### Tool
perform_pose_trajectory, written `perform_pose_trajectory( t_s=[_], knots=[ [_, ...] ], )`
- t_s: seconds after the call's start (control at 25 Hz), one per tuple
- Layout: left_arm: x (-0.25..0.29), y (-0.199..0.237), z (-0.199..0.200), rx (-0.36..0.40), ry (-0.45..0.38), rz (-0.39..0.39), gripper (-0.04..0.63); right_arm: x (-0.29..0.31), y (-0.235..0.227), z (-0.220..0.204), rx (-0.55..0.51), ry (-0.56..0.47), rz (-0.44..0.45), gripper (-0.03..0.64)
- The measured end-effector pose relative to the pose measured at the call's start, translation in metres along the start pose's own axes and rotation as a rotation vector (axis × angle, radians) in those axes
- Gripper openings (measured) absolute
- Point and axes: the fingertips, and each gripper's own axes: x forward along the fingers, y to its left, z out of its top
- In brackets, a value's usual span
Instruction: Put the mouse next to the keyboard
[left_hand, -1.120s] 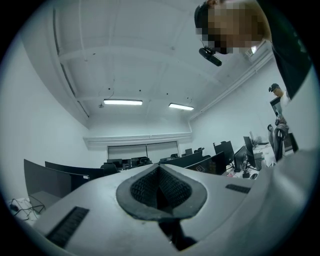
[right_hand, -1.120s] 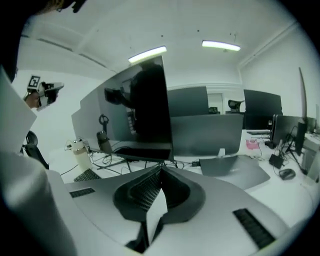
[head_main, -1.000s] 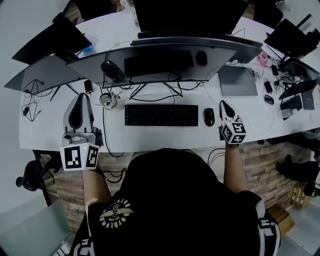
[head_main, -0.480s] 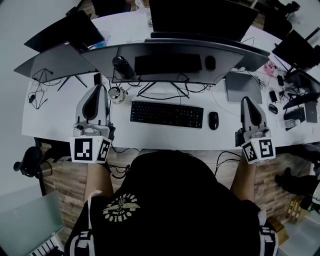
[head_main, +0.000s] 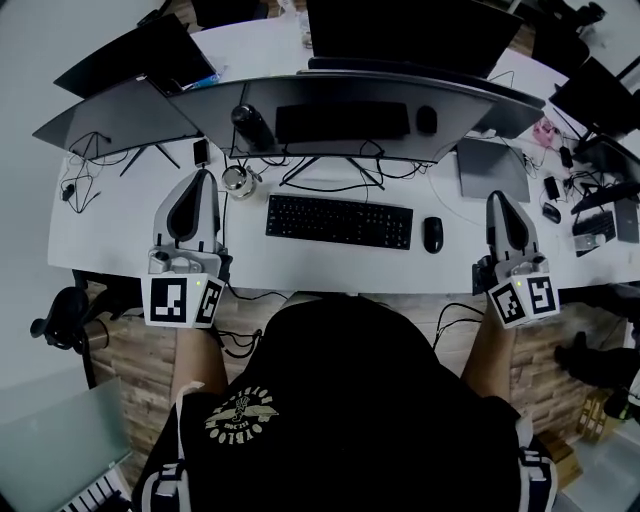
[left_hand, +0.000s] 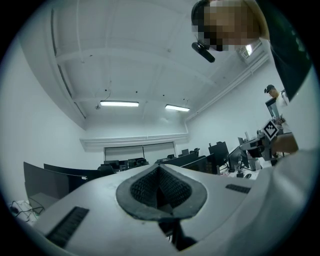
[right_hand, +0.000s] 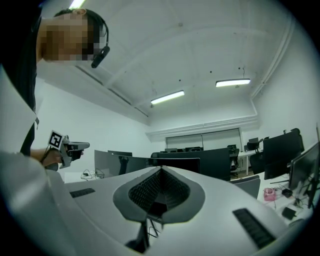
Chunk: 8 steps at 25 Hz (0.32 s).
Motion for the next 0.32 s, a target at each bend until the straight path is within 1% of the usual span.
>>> perform_pose_trajectory(
  t_s=[0.32],
  knots=[
    [-0.013, 0.016, -0.003, -0.014, -0.016, 0.014, 0.002, 0.004, 0.014, -0.007, 0.013, 0.01, 0.006, 0.001]
  ],
)
